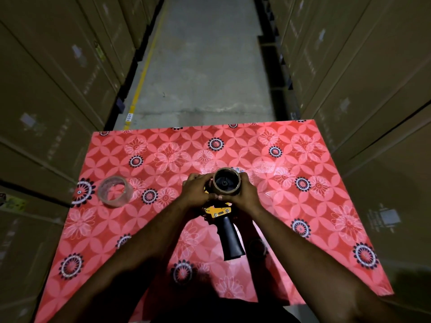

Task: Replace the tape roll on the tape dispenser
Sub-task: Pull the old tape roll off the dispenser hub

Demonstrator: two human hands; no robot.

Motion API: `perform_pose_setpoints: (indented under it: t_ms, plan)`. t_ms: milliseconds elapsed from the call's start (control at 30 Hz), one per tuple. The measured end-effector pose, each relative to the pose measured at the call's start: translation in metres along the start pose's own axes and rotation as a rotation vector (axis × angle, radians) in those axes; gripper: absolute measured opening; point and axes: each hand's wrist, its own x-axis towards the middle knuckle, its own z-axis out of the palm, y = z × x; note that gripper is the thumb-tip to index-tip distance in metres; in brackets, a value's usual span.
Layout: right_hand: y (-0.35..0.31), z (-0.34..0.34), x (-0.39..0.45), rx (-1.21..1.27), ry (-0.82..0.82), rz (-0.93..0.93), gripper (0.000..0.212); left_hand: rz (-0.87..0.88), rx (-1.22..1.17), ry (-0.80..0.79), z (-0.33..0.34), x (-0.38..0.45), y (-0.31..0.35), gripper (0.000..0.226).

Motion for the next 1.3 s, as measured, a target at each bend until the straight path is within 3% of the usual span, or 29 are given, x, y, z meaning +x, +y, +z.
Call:
perform_pose_setpoints:
  t_ms: [133,300,400,567,700,800,1000,1067,1200,1300]
  plan:
    - [0.002,-0.006,-0.001,0.034,-0.043,-0.004,0.081,-0.001,-0.021,0.018,0.001,-0.001,-0.002,0.074]
    - [-0.002,0.002,0.0,0.0,-0.011,0.073,0.099,0.055,0.119,-0.028,-0.001,-0.002,0.006,0.091]
    - [-0.004,0.005,0.004,-0.03,0.029,0.066,0.093,0.02,0.02,-0.004,-0.001,-0.003,0.003,0.079]
    - [0.002,-0.004,0.003,0.048,-0.043,0.018,0.088,0.019,0.011,0.006,0.001,0.001,-0.003,0.071]
    - [0.009,-0.005,-0.001,0.067,-0.052,0.027,0.091,-0.013,0.015,-0.016,0.0,0.0,0.0,0.083]
    - [0.006,-0.003,-0.002,0.024,-0.02,0.051,0.095,0.08,0.087,-0.046,-0.002,0.0,0.002,0.082]
    - [0.008,-0.014,0.0,0.156,-0.073,0.029,0.075,0.023,-0.101,-0.023,-0.001,0.002,-0.006,0.077]
    - [0.01,-0.015,-0.002,0.179,-0.082,0.029,0.076,0.049,-0.07,-0.016,-0.001,0.003,-0.005,0.075]
    - [0.005,-0.01,-0.004,0.09,-0.074,0.05,0.091,0.077,0.142,-0.056,-0.003,0.006,0.0,0.091]
    - [0.0,-0.009,-0.001,0.018,-0.052,0.016,0.087,0.045,0.079,-0.046,-0.001,0.005,0.0,0.083]
